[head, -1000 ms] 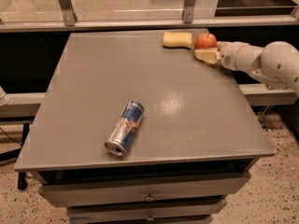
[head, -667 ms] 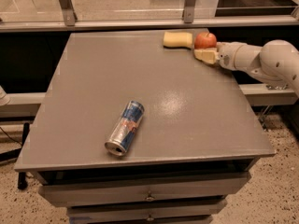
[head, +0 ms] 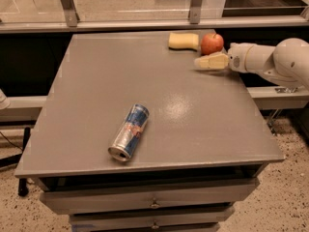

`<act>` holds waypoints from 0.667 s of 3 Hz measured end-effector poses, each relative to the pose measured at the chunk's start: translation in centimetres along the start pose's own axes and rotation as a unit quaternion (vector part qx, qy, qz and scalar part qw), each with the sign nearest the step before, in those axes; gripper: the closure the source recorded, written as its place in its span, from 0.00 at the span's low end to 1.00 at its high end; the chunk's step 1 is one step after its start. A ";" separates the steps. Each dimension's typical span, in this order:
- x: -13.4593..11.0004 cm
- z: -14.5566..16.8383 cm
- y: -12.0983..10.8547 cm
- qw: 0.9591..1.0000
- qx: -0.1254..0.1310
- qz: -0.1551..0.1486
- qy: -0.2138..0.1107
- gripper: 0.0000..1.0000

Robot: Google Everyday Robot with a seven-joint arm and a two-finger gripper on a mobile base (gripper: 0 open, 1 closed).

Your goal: Move apple near sponge

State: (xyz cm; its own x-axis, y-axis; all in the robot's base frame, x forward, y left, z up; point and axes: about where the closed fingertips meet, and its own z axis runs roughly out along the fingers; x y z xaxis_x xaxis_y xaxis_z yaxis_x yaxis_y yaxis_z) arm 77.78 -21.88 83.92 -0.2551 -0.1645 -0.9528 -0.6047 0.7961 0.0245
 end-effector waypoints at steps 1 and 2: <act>-0.6 -2.1 0.7 1.000 -0.007 -0.007 -0.008 0.00; -1.3 -6.2 1.0 0.999 -0.011 -0.025 -0.036 0.00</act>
Offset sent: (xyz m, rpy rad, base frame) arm -0.0967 -0.0680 0.0628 0.0164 -0.1965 0.0463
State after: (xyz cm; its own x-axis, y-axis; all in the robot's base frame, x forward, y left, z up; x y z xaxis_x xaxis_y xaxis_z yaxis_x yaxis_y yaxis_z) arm 72.88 -24.46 87.07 -0.1698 -0.1602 -0.9724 -0.6320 0.7748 -0.0173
